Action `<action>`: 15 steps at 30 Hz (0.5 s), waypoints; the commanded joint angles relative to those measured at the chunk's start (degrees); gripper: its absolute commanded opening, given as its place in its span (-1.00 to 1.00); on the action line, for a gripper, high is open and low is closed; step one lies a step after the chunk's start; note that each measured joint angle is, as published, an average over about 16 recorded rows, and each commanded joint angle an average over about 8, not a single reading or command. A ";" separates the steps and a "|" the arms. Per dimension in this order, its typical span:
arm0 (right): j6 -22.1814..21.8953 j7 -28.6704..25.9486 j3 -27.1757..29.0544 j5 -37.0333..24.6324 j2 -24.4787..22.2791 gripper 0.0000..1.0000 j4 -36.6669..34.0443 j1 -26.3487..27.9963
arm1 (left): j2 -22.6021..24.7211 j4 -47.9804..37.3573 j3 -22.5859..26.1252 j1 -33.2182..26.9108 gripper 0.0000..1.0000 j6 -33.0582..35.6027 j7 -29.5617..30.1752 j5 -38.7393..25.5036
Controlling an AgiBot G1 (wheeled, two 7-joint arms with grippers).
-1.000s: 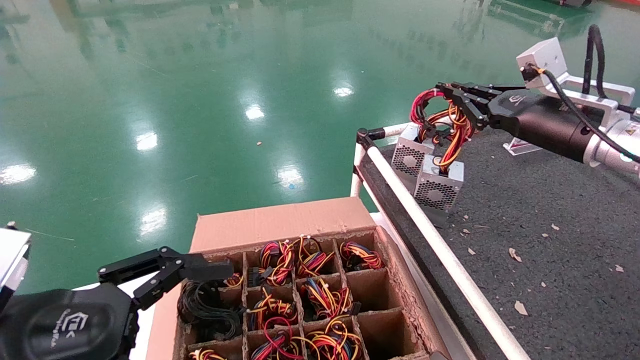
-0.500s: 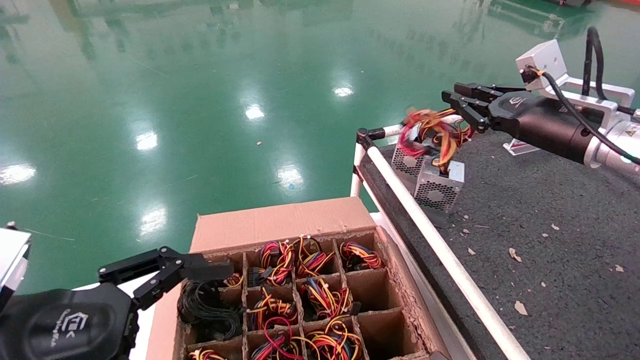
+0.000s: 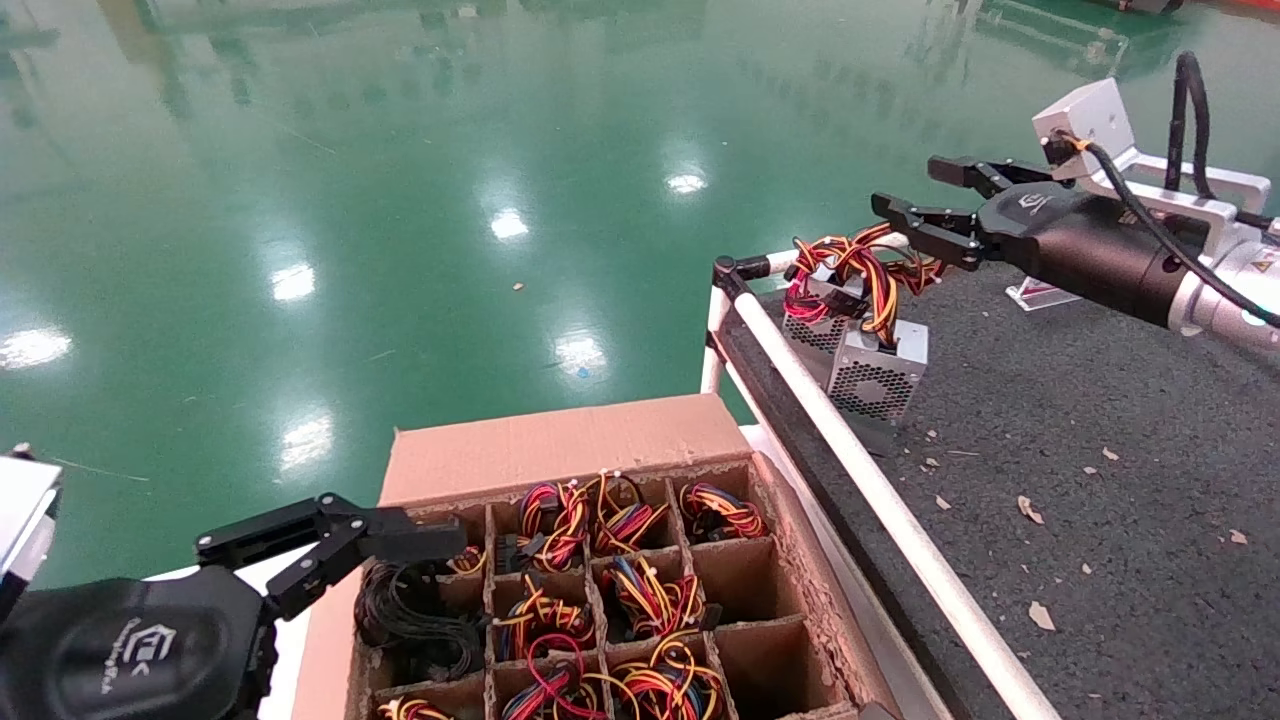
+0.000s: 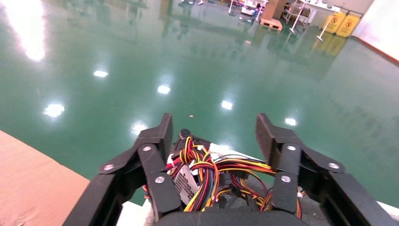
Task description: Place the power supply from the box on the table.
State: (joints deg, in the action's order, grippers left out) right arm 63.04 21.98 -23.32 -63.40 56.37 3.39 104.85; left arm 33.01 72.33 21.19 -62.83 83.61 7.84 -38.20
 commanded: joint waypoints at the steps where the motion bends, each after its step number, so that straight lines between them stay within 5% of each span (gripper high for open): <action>1: 0.27 -0.38 0.09 0.25 -0.24 1.00 0.78 -0.49 | 0.00 0.00 0.00 0.00 1.00 0.00 0.00 0.00; 15: 5.77 -8.33 1.86 5.48 -5.43 1.00 17.84 -11.01 | 0.00 -0.01 0.01 -0.01 1.00 0.00 -0.01 0.00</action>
State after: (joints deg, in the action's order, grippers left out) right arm 68.81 13.65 -21.46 -57.92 50.94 21.23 93.84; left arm 33.01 72.32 21.19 -62.83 83.61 7.84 -38.19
